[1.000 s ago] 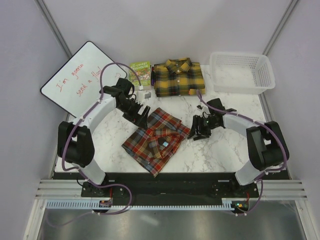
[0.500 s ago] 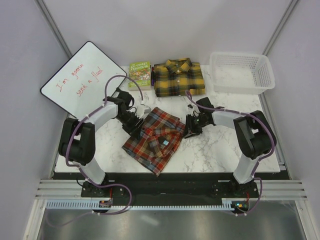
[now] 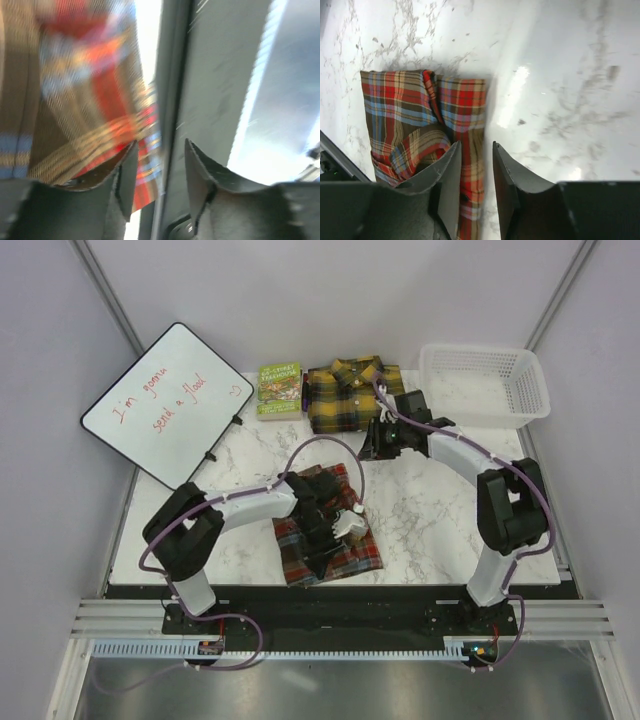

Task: Fold and stack the long sleeve shirts
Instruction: Fold the shirt

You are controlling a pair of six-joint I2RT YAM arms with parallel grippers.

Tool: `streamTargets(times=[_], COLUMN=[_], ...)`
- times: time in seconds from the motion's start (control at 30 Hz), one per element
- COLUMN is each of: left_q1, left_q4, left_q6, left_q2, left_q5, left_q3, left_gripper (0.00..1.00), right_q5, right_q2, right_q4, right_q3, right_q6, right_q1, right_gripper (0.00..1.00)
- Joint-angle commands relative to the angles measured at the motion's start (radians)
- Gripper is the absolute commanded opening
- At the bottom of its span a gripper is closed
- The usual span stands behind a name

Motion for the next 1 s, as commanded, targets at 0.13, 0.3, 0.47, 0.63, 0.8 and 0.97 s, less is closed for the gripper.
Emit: streamTargets(times=[0.13, 0.3, 0.47, 0.63, 0.8, 0.97], left_q1=[0.132, 0.408, 0.619, 0.679, 0.716, 0.748], left_q4=[0.065, 0.099, 0.167, 0.197, 0.2, 0.204], left_q6=[-0.208, -0.272, -0.374, -0.387, -0.38, -0.358], left_q2=[-0.101, -0.095, -0.138, -0.19, -0.264, -0.313], left_q5=[0.269, 0.249, 0.269, 0.257, 0.232, 0.212], left_q3=[0.244, 0.3, 0.249, 0.192, 0.123, 0.082], left_gripper=[0.62, 0.72, 0.86, 0.93, 0.97, 0.99], right_q5=[-0.067, -0.141, -0.187, -0.164, -0.212, -0.229], right_q2=[-0.255, -0.269, -0.242, -0.15, -0.047, 0.02], right_q4=[-0.345, -0.408, -0.403, -0.351, -0.355, -0.391], right_q3=[-0.088, -0.256, -0.321, -0.346, -0.291, -0.183], right_q6=[-0.272, -0.326, -0.319, -0.305, -0.306, -0.372], right_q1=[-0.104, -0.037, 0.032, 0.064, 0.068, 0.069], right_gripper=[0.52, 0.53, 0.55, 0.54, 0.48, 0.2])
